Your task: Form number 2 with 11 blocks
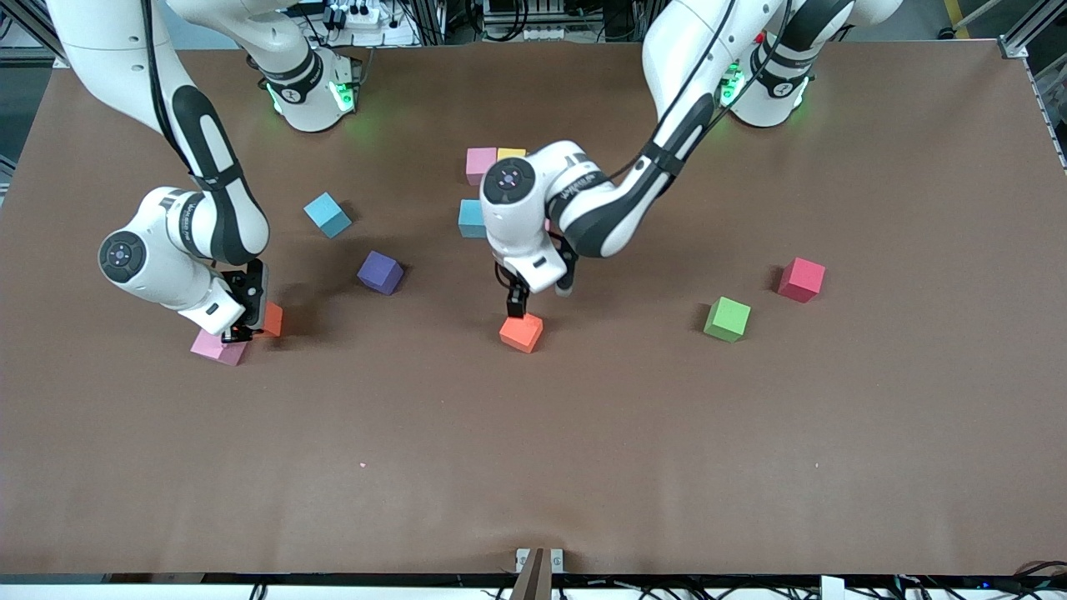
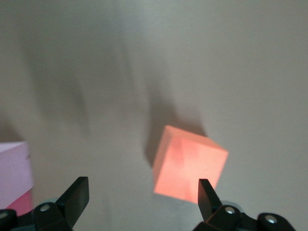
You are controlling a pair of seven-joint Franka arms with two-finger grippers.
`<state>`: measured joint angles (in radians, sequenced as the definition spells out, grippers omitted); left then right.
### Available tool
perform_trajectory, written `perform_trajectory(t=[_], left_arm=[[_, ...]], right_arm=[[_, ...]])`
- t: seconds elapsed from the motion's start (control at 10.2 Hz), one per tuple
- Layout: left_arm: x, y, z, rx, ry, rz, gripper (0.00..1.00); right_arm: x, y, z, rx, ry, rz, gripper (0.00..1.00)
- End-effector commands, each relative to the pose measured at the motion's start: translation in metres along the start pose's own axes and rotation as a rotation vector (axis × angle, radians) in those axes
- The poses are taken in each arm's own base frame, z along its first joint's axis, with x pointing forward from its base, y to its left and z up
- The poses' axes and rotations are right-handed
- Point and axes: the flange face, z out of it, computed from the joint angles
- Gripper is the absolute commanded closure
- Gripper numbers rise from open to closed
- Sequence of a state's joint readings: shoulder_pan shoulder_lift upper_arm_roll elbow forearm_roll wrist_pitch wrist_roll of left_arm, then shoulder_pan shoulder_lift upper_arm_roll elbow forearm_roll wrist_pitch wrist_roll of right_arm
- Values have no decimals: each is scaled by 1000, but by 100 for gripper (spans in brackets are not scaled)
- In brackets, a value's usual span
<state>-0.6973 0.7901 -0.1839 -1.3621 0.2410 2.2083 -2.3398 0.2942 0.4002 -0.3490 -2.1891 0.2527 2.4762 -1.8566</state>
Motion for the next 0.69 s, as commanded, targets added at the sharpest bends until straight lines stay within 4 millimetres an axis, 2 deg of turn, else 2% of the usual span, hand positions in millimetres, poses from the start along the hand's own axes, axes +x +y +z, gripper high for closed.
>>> perform_trajectory(t=[0.0, 0.2, 0.59], left_arm=[[5, 17, 5, -85, -18, 130, 0], [9, 21, 29, -113, -30, 274, 0], [3, 7, 66, -72, -32, 272, 0]], right_arm=[[11, 9, -28, 58, 65, 39, 71], [23, 15, -45, 111, 86, 115, 71], [103, 29, -74, 85, 65, 351, 71]])
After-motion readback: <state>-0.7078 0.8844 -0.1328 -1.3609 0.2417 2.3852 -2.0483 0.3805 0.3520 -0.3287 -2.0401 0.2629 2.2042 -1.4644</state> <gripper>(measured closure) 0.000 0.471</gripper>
